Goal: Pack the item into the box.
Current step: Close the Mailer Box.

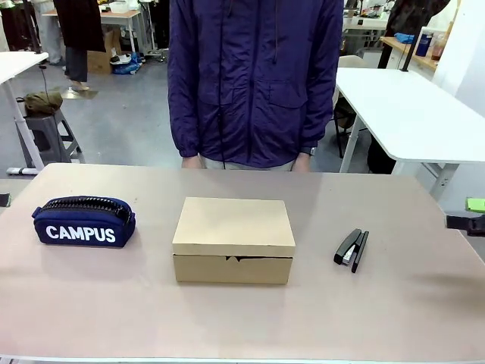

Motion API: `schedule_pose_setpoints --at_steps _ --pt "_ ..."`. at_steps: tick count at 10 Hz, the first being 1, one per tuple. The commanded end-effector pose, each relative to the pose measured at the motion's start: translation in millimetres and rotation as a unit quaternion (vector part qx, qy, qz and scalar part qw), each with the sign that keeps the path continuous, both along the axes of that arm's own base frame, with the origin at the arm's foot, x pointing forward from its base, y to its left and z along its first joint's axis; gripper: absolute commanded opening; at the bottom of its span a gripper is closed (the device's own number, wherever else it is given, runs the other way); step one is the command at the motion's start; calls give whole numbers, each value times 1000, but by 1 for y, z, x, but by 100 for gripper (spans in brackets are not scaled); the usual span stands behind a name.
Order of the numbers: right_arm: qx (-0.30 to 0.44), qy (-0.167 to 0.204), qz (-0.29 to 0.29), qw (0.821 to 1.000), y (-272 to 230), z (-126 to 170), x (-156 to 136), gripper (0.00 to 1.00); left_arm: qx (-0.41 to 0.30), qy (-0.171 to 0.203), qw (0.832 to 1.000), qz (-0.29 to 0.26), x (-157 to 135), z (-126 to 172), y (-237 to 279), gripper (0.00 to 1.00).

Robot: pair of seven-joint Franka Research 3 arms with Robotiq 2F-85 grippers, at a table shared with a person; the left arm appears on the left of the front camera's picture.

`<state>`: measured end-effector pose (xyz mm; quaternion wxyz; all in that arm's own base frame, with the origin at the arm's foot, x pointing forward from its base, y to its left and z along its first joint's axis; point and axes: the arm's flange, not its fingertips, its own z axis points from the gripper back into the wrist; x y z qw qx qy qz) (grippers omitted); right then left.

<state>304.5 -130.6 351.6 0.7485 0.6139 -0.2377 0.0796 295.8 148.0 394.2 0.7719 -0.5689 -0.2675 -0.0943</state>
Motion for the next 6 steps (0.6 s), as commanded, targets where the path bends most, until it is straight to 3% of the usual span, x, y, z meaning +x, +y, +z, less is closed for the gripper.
schedule_pose_setpoints --at_steps 1,6 --pt "-2 -4 0 1000 0 3 -2 100 3 5 1000 -9 -3 13 -12 100" --pt "-2 -4 0 1000 0 3 -2 100 3 5 1000 -9 -3 13 -12 100"
